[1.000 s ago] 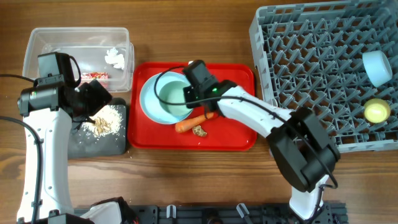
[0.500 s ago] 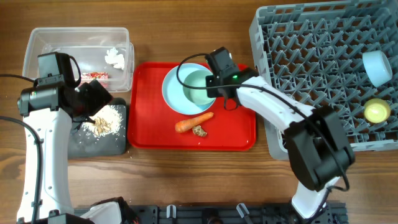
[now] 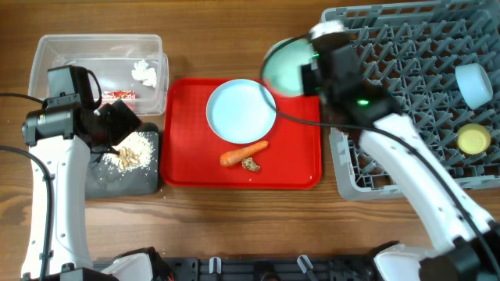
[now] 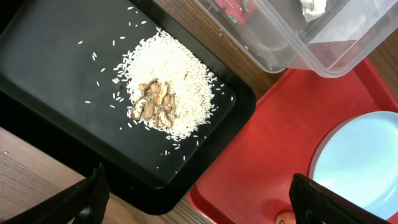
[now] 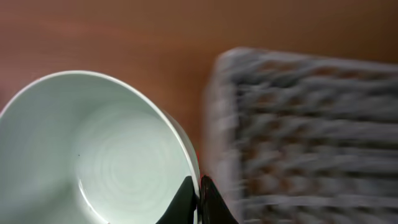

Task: Sort waste into correct bins and load items into the dishwasher rack
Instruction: 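Lift the teal bowl off the plate and carry it to the rack, then lower the teal bowl into the rack's back row and release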

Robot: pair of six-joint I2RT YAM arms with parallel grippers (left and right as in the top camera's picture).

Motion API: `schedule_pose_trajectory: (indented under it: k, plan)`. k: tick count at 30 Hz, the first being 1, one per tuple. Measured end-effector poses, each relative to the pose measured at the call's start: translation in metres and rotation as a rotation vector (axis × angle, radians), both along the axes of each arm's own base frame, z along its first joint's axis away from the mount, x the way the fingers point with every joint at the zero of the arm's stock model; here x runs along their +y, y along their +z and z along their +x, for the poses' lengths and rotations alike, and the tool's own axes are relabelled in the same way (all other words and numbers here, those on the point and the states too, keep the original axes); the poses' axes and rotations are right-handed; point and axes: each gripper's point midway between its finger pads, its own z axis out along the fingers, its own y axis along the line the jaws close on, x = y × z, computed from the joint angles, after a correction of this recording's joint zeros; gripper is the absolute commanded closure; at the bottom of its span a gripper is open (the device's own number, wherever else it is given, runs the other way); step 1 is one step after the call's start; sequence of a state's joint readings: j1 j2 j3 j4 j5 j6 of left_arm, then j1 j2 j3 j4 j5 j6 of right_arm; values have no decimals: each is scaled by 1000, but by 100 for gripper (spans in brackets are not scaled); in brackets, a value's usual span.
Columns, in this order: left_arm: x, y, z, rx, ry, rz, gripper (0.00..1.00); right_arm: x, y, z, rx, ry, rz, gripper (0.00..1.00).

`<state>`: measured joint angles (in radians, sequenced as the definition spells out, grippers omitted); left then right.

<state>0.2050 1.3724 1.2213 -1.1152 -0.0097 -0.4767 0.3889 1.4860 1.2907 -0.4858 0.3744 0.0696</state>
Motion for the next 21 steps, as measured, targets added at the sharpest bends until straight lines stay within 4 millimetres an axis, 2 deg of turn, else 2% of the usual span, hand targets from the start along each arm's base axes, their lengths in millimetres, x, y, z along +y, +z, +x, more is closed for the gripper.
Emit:
schedule_pose_trajectory:
  k: [6, 12, 16, 21]
  plan:
    - [0, 0, 0, 0, 0, 0, 5, -86, 31, 18, -102, -192, -223, 96]
    - [0, 0, 0, 2, 0, 0, 5, -168, 65, 27, -188, -350, -379, 96]
    - [0, 0, 0, 0, 0, 0, 5, -215, 87, 26, -211, -407, -523, 96]
    - [0, 0, 0, 0, 0, 0, 5, -252, 89, 31, -180, -445, -673, 96]
